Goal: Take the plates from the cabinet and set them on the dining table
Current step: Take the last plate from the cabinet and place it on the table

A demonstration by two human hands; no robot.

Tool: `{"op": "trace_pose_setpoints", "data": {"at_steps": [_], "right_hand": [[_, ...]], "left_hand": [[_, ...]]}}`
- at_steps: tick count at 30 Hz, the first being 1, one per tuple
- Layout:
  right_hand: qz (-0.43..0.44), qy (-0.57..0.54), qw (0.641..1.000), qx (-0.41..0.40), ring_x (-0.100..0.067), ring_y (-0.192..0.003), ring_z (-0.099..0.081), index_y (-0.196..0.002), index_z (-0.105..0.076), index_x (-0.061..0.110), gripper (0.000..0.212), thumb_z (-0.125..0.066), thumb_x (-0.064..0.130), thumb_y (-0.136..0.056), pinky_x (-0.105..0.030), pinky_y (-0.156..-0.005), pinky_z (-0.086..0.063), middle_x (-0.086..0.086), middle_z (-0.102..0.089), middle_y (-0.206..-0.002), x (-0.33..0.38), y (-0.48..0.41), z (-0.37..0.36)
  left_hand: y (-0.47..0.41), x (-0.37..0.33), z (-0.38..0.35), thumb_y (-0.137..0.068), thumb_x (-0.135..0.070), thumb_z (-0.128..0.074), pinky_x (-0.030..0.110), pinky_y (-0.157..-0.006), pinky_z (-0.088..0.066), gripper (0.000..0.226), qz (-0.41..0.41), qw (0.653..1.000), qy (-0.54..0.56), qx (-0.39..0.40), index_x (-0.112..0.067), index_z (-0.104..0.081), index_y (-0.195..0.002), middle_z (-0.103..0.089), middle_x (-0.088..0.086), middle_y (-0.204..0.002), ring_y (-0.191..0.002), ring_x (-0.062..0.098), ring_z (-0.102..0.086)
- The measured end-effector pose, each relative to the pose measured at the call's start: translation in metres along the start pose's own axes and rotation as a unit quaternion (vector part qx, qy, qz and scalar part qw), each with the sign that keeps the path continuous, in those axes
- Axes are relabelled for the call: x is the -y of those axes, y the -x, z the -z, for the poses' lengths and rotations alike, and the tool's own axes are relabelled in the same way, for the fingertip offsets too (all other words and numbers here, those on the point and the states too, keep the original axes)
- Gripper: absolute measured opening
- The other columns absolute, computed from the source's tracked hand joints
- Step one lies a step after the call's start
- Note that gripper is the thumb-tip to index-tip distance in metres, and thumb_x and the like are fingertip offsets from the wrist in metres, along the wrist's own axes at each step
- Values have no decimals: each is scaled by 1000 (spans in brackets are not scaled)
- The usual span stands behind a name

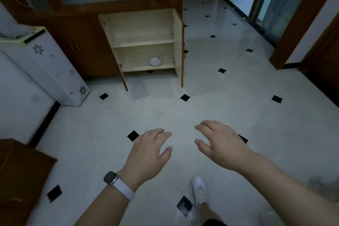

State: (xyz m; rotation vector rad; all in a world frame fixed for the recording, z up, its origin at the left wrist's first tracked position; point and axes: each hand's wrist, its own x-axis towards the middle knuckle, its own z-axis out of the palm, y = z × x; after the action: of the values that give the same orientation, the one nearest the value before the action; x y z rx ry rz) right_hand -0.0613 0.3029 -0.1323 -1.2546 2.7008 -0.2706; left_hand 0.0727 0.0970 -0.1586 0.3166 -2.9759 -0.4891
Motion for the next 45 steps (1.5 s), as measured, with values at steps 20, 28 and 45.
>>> {"op": "trace_pose_setpoints", "data": {"at_steps": [20,28,45], "right_hand": [[49,-31,998,-3,-19,-124,-45,-138,-46,23,69,-18,57,-86,-35,-99,-38,4,-50,-138,-143,-276,64],[67,-24,997,15,-18,-126,-43,-138,-46,23,67,-19,59,-87,-35,-103,-35,5,-48,-138,-128,-376,60],[22,29,999,9,-18,-127,-42,-139,-44,24,52,-36,52,-97,-35,-103,-35,6,-46,-140,-21,-655,74]], "left_hand": [[-289,24,11,-89,-45,-44,39,-96,-44,46,13,992,-122,-39,-23,-62,-124,-63,3,-126,-113,24,-59],[-339,107,21,-87,-48,-43,38,-96,-43,47,78,991,-97,-42,-26,-61,-125,-63,1,-126,-115,22,-58],[-532,366,99,-87,-45,-42,41,-94,-46,46,8,994,-93,-60,-23,-61,-123,-64,3,-123,-111,23,-59]]}}
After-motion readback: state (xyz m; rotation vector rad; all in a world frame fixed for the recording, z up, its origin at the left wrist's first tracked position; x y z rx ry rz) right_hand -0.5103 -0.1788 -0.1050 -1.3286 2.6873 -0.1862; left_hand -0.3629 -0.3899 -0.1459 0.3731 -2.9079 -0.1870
